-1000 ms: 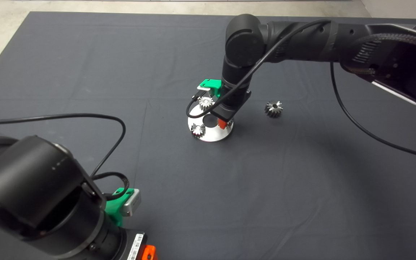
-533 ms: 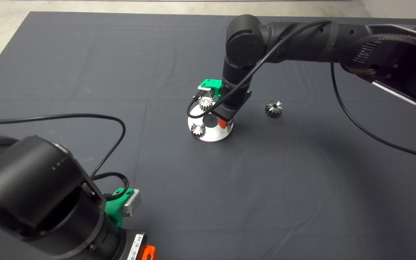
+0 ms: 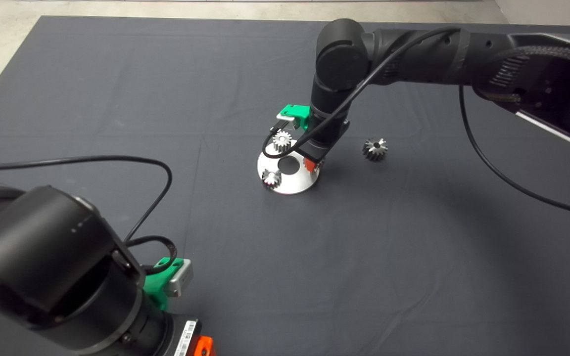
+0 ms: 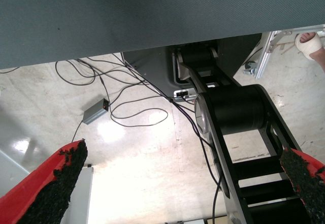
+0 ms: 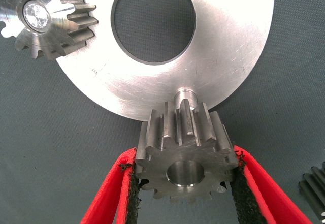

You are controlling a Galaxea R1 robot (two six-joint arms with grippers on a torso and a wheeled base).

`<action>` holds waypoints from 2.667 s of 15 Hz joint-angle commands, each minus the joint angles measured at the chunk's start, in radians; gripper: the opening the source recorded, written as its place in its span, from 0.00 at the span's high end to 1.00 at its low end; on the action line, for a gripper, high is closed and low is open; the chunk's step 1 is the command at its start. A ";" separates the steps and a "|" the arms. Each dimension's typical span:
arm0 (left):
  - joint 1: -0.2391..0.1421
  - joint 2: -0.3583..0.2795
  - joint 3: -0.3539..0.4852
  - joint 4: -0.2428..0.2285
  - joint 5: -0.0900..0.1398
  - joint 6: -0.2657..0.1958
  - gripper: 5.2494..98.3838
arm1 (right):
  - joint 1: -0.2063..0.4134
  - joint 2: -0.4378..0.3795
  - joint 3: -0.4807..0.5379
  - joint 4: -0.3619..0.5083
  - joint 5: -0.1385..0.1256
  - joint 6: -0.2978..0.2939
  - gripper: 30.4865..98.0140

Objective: Remove an incorrectly installed larger gear and replace it with the correct smaller gear

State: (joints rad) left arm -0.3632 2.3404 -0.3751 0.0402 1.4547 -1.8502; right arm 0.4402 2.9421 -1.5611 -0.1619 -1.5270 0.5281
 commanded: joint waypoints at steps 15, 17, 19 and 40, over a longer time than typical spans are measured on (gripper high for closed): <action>-0.010 -0.002 0.013 -0.022 -0.002 -0.004 0.00 | 0.002 -0.001 0.001 -0.079 -0.128 -0.013 0.86; -0.010 -0.002 0.013 -0.022 -0.002 -0.004 0.00 | 0.002 -0.002 0.001 -0.079 -0.128 -0.013 0.87; -0.010 0.000 0.013 -0.022 -0.002 -0.004 0.00 | 0.002 -0.002 -0.008 -0.085 -0.128 -0.013 0.87; -0.010 0.000 0.013 -0.022 -0.002 -0.004 0.00 | -0.001 0.016 0.000 -0.097 -0.125 -0.011 0.87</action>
State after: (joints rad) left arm -0.3632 2.3409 -0.3751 0.0374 1.4547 -1.8502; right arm 0.4140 2.9423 -1.5687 -0.2298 -1.5268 0.5209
